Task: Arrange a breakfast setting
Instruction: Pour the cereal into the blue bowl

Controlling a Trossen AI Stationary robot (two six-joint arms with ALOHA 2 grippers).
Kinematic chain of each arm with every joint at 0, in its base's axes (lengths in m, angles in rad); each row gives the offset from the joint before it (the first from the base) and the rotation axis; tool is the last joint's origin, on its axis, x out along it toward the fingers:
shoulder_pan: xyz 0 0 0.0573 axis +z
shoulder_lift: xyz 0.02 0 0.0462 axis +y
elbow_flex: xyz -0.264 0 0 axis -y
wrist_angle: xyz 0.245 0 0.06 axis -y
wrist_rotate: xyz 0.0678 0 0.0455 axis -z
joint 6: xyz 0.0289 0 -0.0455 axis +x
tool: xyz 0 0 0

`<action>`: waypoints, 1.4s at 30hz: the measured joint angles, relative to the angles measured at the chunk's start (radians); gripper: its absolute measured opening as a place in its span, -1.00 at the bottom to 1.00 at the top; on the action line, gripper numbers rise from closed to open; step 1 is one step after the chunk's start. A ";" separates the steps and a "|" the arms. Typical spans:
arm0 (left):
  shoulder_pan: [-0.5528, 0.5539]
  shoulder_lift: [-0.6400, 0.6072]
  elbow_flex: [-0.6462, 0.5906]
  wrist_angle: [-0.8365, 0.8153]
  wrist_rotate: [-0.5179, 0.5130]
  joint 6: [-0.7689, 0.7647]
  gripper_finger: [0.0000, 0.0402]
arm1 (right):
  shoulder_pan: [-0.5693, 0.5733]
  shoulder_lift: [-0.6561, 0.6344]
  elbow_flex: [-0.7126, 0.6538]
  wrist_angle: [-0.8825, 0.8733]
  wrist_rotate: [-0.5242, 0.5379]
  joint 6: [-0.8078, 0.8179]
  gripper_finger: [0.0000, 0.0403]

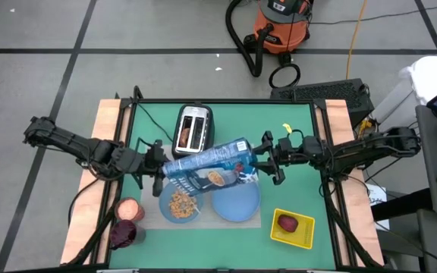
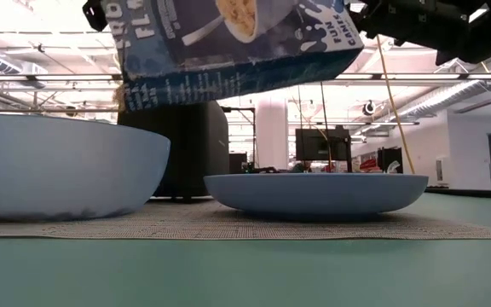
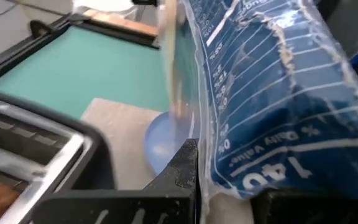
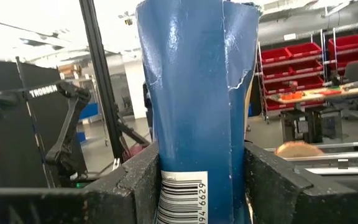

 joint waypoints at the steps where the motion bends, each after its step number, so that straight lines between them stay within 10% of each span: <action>1: -0.002 0.004 0.000 0.012 0.012 0.021 -0.99 | 0.000 -0.001 0.000 0.006 -0.001 0.000 -0.05; 42: -0.023 0.014 0.000 -0.063 -0.059 0.004 -0.99 | 0.001 0.002 -0.002 -0.028 0.000 -0.001 -0.05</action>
